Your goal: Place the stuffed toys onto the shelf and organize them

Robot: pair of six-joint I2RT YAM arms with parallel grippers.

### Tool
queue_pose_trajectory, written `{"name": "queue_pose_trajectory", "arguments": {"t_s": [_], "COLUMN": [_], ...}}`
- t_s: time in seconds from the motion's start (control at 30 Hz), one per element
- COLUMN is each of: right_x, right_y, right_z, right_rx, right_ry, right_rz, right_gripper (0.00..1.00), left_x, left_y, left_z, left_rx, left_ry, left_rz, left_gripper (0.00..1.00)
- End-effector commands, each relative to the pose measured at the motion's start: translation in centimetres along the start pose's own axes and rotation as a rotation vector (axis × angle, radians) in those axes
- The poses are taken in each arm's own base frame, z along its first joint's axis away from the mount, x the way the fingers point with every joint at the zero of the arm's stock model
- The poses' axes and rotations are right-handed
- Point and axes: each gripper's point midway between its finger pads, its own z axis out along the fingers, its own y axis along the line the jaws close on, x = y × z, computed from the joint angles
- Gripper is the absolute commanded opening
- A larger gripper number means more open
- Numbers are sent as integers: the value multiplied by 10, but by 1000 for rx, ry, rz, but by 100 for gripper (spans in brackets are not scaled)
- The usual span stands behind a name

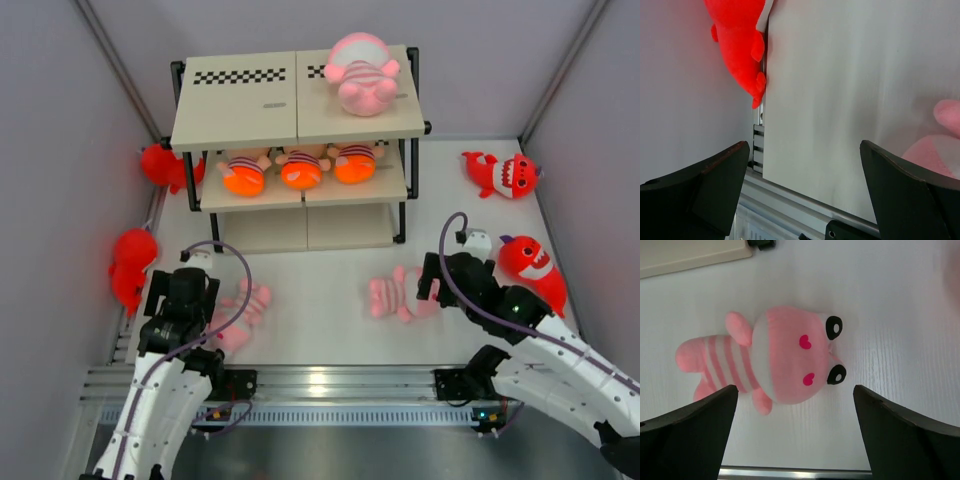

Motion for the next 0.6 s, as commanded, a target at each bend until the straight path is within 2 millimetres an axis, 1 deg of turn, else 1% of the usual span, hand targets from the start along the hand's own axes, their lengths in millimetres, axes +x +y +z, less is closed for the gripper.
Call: {"name": "queue_pose_trajectory", "arguments": {"t_s": [0.0,0.1,0.13,0.17,0.2,0.3,0.33,0.37,0.4,0.47,0.5,0.53,0.57], "right_x": [-10,-9,-4,-6,1,5,14,19,36,52,68,72,77], "right_y": [9,11,19,30,46,78,85,83,73,55,47,40,40], "right_z": [-11,-19,-23,-27,-38,-55,-60,-58,-49,-31,-20,-13,-9], "right_rx": [-51,-74,-132,-193,-316,-537,-583,-568,-497,-361,-274,-214,-183], "right_ry": [-3,6,35,34,71,89,140,165,236,285,359,372,382], "right_rz": [31,106,109,116,99,86,75,69,36,-15,-51,-73,-105], "right_gripper": [99,99,99,100,99,99,99,99,99,99,99,99,99], "left_x": [-5,-3,-3,-3,-3,-3,-3,-3,-3,-3,-3,-4,-4], "left_y": [6,6,6,4,4,3,3,2,2,2,1,1,0], "left_z": [-1,-1,0,0,0,1,1,1,1,1,1,1,1], "left_rx": [-25,-32,-28,-20,-20,-15,-13,-10,-9,-5,1,6,11], "left_ry": [-10,-4,-2,-1,-1,7,10,11,10,8,7,5,6], "left_rz": [-31,-31,-26,-21,-20,-14,-10,-8,-9,-6,-5,-1,3], "left_gripper": [98,98,98,98,98,98,98,98,98,98,98,98,98]}}
